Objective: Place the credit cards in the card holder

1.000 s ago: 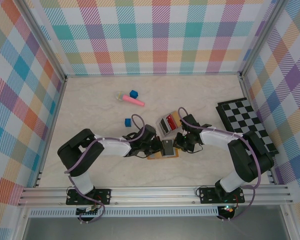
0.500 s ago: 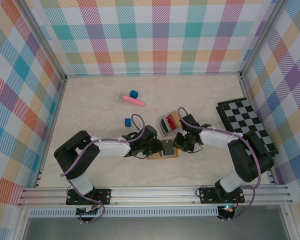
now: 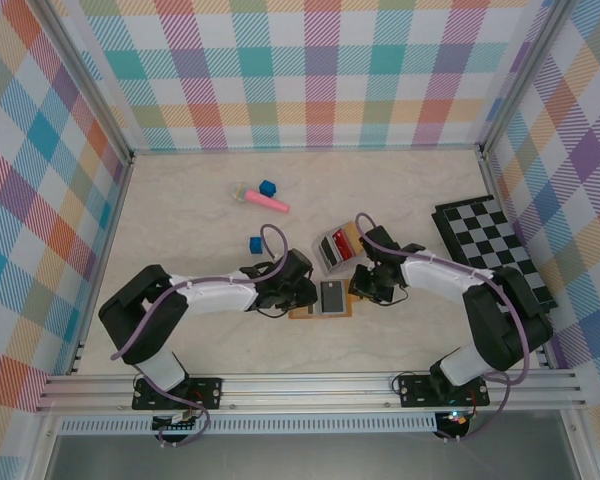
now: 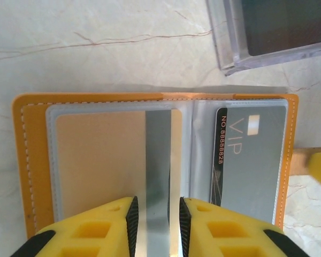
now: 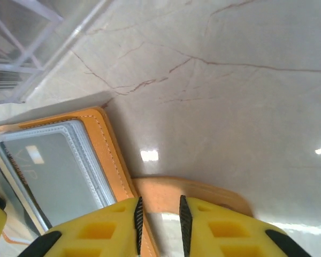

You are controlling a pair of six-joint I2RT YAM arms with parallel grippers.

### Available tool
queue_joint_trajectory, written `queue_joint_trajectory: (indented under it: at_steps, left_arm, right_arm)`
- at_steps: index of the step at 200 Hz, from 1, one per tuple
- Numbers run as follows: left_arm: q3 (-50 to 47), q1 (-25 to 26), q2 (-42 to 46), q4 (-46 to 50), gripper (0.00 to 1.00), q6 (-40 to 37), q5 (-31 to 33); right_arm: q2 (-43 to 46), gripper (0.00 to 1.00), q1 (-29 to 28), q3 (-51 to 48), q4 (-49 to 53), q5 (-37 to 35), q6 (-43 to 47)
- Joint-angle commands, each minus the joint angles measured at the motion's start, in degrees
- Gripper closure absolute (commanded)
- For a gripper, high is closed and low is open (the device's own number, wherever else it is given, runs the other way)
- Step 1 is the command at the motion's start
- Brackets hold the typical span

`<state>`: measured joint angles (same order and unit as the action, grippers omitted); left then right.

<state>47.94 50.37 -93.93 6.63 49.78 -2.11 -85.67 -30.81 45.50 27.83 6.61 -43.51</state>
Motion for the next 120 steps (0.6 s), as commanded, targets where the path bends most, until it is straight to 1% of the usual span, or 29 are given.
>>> queue_joint_trajectory:
  at_steps: [1,13,25,45,57,70,83,120]
  left_arm:
    - [2.24,-1.08,3.88,4.69,0.68,-2.76,1.41]
    - [3.14,-2.19,5.07,4.88,0.66,-2.80,0.76]
    - [4.24,-3.99,5.77,4.62,0.62,-2.73,-0.21]
    - [7.43,-7.91,4.30,4.40,0.59,-2.15,-3.71]
    - [10.02,-9.95,2.00,3.80,0.54,-1.40,-5.93]
    - [12.88,-11.61,-0.94,3.30,0.53,-0.11,-7.83]
    - [15.37,-12.69,-3.75,2.50,0.50,1.11,-9.28]
    - [20.74,-13.72,-11.11,2.02,0.49,3.48,-12.22]
  right_arm:
    - [4.58,0.69,0.04,4.56,6.12,-3.50,3.30]
    - [5.70,0.67,0.11,6.75,7.41,-5.20,5.11]
    - [5.95,0.66,0.08,9.39,8.26,-7.10,7.58]
    - [3.85,0.65,0.13,14.60,10.27,-10.76,12.50]
    - [1.21,0.65,0.13,18.18,11.80,-12.57,15.12]
    - [-1.88,0.67,0.13,21.75,12.96,-13.61,17.34]
    - [-5.24,0.69,0.13,24.89,13.86,-13.93,18.90]
    - [-12.03,0.70,0.11,31.35,15.32,-14.87,21.19]
